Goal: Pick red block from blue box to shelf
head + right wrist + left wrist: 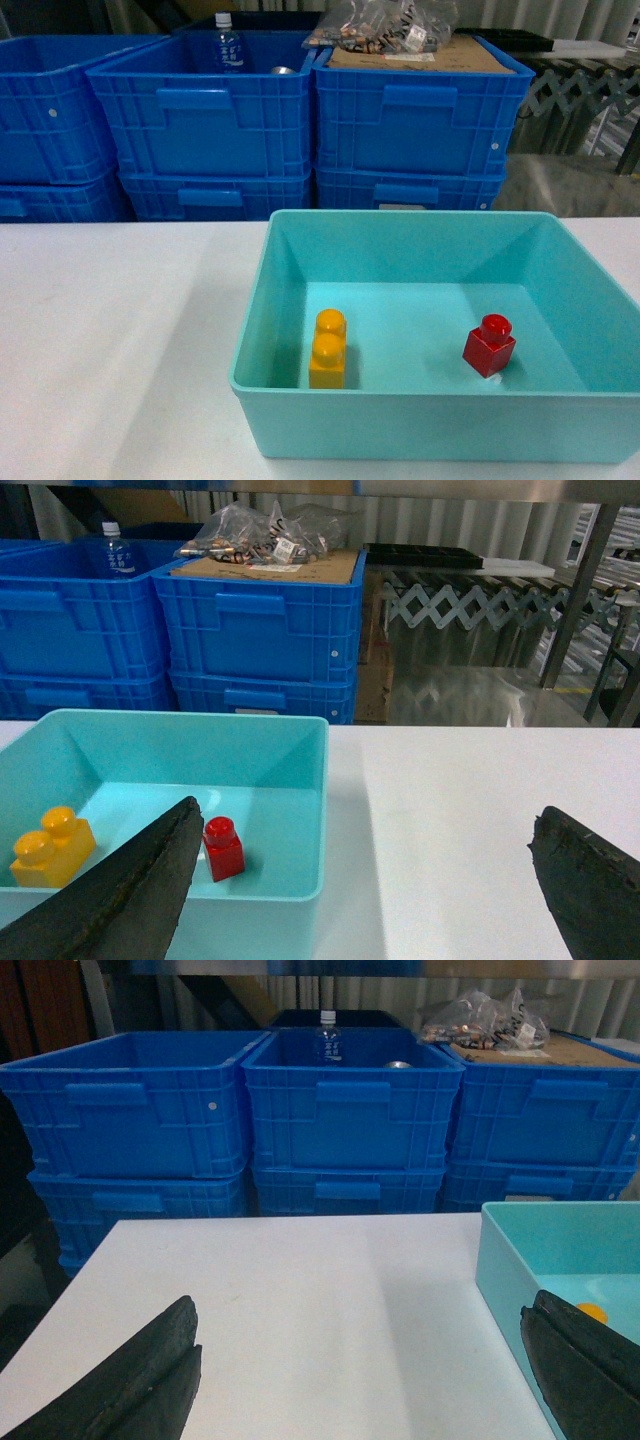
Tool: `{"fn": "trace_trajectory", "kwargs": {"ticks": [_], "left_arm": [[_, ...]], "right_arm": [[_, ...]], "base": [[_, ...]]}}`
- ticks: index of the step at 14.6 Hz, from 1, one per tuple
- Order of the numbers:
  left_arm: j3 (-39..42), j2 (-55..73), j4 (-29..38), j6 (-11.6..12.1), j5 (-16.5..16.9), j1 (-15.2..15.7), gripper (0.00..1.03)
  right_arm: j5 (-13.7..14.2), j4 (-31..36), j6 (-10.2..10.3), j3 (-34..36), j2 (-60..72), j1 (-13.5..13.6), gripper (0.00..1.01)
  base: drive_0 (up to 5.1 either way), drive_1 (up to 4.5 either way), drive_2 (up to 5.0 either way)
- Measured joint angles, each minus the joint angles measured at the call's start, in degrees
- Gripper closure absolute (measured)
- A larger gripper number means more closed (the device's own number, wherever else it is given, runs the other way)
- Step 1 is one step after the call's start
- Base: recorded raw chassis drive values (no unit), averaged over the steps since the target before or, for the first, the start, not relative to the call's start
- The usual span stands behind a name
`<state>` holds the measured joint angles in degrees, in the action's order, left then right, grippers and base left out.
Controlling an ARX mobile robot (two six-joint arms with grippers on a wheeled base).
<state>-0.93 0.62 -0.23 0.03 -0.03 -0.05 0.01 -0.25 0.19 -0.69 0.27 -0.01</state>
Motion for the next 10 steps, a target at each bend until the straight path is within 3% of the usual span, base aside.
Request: {"fn": "trace_trajectory", "kwargs": {"ticks": [10], "left_arm": [[0.00,0.00,0.02,0.00,0.00,0.00,0.05]], "right_arm": [[-0.02,0.02,-0.02,0.00,0.00,0.00,0.03]], "base": [[0.0,0.00,0.0]]}}
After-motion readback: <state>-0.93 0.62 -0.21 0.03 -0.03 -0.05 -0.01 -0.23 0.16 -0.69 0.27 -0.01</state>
